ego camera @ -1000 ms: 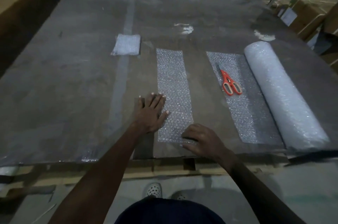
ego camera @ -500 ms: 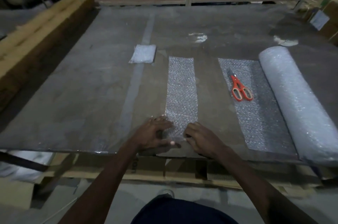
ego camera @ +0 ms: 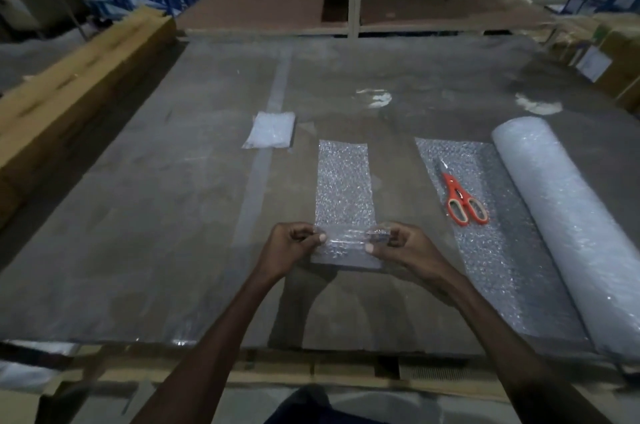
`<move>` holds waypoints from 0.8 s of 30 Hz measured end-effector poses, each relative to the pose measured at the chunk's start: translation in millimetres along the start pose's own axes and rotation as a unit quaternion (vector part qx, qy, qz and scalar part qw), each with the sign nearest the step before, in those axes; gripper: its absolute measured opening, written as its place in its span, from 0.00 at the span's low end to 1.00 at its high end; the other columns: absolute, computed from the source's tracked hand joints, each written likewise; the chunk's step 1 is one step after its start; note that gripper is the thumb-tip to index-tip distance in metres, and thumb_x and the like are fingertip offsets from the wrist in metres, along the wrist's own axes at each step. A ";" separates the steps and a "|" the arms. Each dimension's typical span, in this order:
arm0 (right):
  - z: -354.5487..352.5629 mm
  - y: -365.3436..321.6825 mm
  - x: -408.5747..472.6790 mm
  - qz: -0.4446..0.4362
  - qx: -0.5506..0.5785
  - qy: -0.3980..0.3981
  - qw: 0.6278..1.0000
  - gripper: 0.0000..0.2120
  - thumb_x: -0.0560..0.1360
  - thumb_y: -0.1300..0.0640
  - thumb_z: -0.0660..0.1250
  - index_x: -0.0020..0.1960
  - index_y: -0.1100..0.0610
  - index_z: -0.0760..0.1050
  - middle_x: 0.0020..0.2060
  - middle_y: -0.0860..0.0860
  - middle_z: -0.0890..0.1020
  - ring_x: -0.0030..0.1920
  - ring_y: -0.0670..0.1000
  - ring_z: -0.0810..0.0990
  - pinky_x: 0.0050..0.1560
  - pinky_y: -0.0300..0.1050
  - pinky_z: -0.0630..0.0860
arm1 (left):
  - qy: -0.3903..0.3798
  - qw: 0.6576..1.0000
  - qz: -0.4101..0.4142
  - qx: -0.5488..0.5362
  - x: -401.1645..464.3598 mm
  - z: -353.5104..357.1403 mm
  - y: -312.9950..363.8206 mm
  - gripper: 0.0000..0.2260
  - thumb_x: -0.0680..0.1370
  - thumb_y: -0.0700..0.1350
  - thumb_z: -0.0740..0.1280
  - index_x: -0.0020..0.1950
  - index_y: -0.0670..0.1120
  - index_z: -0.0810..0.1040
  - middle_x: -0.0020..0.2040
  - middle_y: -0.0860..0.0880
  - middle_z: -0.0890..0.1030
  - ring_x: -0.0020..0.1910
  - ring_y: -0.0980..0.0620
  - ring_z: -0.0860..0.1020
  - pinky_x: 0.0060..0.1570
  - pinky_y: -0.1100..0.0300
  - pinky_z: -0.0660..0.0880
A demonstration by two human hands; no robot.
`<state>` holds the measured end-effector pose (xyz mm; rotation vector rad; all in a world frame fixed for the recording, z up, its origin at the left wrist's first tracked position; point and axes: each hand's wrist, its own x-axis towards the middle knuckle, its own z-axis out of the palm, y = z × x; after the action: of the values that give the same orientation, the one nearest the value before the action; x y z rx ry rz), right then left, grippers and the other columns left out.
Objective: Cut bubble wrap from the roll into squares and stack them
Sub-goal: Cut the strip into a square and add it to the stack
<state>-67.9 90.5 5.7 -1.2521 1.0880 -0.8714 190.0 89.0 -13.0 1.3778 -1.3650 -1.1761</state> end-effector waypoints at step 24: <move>-30.9 -34.4 239.3 0.101 -0.056 0.229 0.967 0.05 0.73 0.57 0.78 0.43 0.58 0.83 0.29 0.47 0.80 0.28 0.45 0.73 0.33 0.39 0.70 | 0.059 0.996 -0.033 0.051 265.6 -23.8 7.4 0.05 0.72 0.42 0.78 0.38 0.48 0.84 0.36 0.48 0.85 0.34 0.50 0.83 0.41 0.52 0.81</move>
<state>-28.1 -150.0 4.2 -1.0296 1.6231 -0.9775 202.2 -177.4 -15.9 1.5508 -1.3192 -1.0616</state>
